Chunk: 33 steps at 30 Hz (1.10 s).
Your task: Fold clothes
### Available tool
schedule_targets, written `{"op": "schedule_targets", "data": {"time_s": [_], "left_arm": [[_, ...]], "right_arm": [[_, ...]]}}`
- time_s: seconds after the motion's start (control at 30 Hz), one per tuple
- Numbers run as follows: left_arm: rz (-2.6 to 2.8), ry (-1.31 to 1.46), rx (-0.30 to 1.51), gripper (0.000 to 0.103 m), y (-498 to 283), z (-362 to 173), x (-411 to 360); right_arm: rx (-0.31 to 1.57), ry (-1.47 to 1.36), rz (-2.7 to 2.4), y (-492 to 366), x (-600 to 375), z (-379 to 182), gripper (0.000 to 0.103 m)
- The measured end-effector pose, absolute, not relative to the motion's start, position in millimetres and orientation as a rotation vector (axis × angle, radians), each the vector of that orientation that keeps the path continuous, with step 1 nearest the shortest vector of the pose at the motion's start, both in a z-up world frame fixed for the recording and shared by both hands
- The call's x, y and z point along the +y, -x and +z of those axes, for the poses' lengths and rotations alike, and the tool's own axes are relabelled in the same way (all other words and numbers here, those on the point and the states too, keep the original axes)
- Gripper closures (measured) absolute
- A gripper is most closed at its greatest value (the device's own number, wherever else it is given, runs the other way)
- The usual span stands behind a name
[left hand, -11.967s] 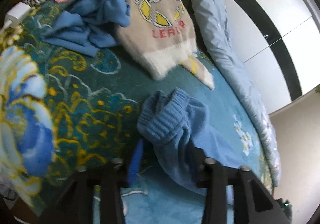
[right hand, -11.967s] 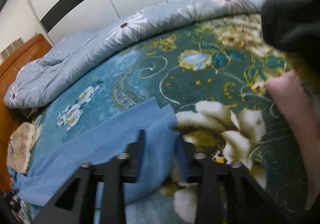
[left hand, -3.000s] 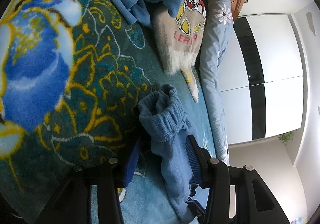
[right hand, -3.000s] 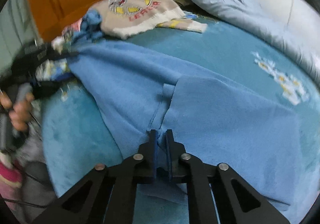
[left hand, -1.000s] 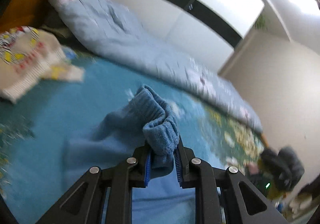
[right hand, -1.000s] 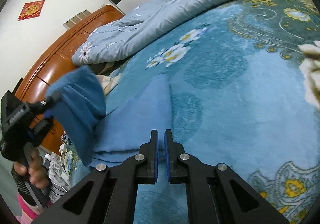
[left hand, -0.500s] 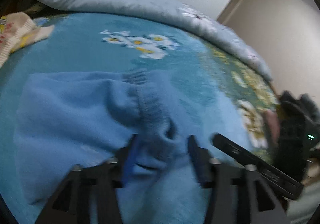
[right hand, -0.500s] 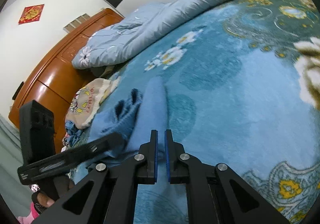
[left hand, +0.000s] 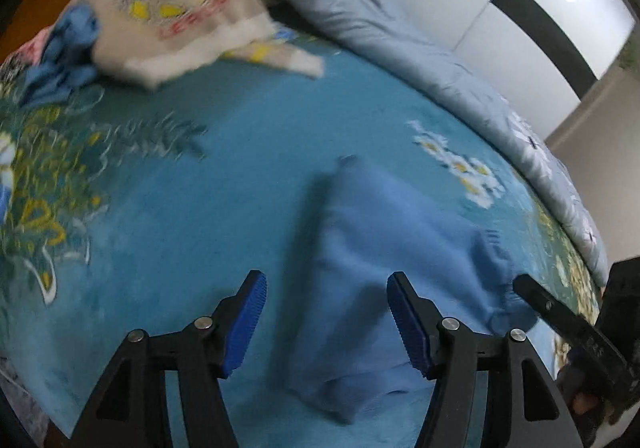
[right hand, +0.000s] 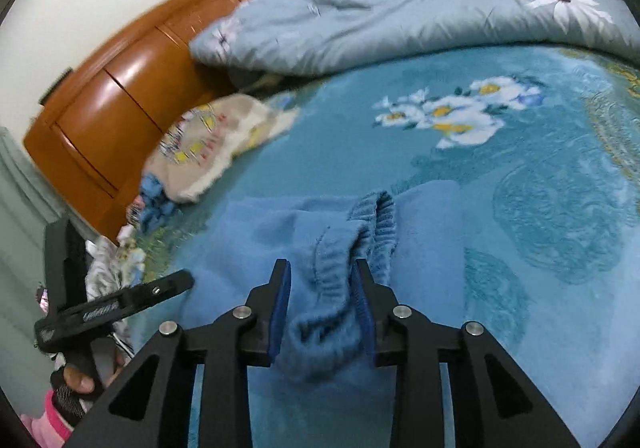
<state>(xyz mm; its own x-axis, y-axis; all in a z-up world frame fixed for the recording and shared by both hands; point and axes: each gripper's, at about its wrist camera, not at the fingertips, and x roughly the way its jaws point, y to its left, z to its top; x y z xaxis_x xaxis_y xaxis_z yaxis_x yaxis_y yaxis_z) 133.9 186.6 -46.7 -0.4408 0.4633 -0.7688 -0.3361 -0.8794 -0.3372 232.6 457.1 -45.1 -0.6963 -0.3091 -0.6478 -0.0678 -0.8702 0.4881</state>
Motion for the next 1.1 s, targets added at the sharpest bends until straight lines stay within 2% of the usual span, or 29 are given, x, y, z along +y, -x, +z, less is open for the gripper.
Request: {"op": "schedule_targets", "data": {"time_s": [0.07, 0.1, 0.13, 0.2, 0.3, 0.4, 0.6, 0.7, 0.77, 0.83, 0.9, 1.0, 1.1], "left_arm": [[2.318, 1.324, -0.206, 0.036, -133.1, -54.5, 179.3], [2.317, 1.337, -0.217, 0.036, -132.7, -58.4, 175.6], [2.315, 1.35, -0.228, 0.036, -132.3, -62.4, 172.0], [2.311, 1.368, -0.236, 0.036, -131.7, -68.3, 168.4], [2.303, 1.372, -0.232, 0.036, -132.5, -69.7, 167.5], [2.29, 1.369, -0.238, 0.035, -134.0, -71.5, 168.3], [2.279, 1.373, -0.223, 0.035, -131.8, -75.4, 173.2], [2.279, 1.373, -0.221, 0.035, -133.0, -74.1, 173.4], [2.282, 1.371, -0.218, 0.035, -134.0, -73.4, 174.3], [2.28, 1.369, -0.228, 0.035, -134.3, -72.9, 173.5], [2.277, 1.367, -0.24, 0.035, -134.7, -72.6, 172.4], [2.277, 1.367, -0.244, 0.035, -134.8, -73.1, 172.9], [2.276, 1.366, -0.24, 0.035, -136.7, -72.6, 173.2]], "right_arm": [[-0.759, -1.147, -2.67, -231.1, 457.1, -46.3, 0.07], [-0.771, -1.129, -2.668, -231.9, 457.7, -44.9, 0.078], [-0.778, -1.118, -2.665, -231.8, 458.2, -43.0, 0.093], [-0.772, -1.106, -2.653, -230.5, 458.6, -38.3, 0.096], [-0.713, -1.081, -2.691, -228.6, 460.8, -24.8, 0.097], [-0.735, -1.025, -2.748, -226.0, 477.0, -12.6, 0.097], [-0.781, -1.193, -2.726, -209.3, 487.6, -46.6, 0.097], [-0.837, -1.178, -2.705, -214.8, 492.0, -48.7, 0.095], [-0.85, -1.147, -2.701, -223.0, 492.1, -41.1, 0.089], [-0.887, -1.133, -2.688, -234.7, 492.1, -37.4, 0.067], [-0.989, -1.125, -2.619, -247.1, 493.8, -42.3, 0.06], [-1.128, -1.149, -2.505, -257.5, 493.6, -56.5, 0.055], [-1.209, -1.173, -2.486, -261.4, 496.1, -67.1, 0.055]]}}
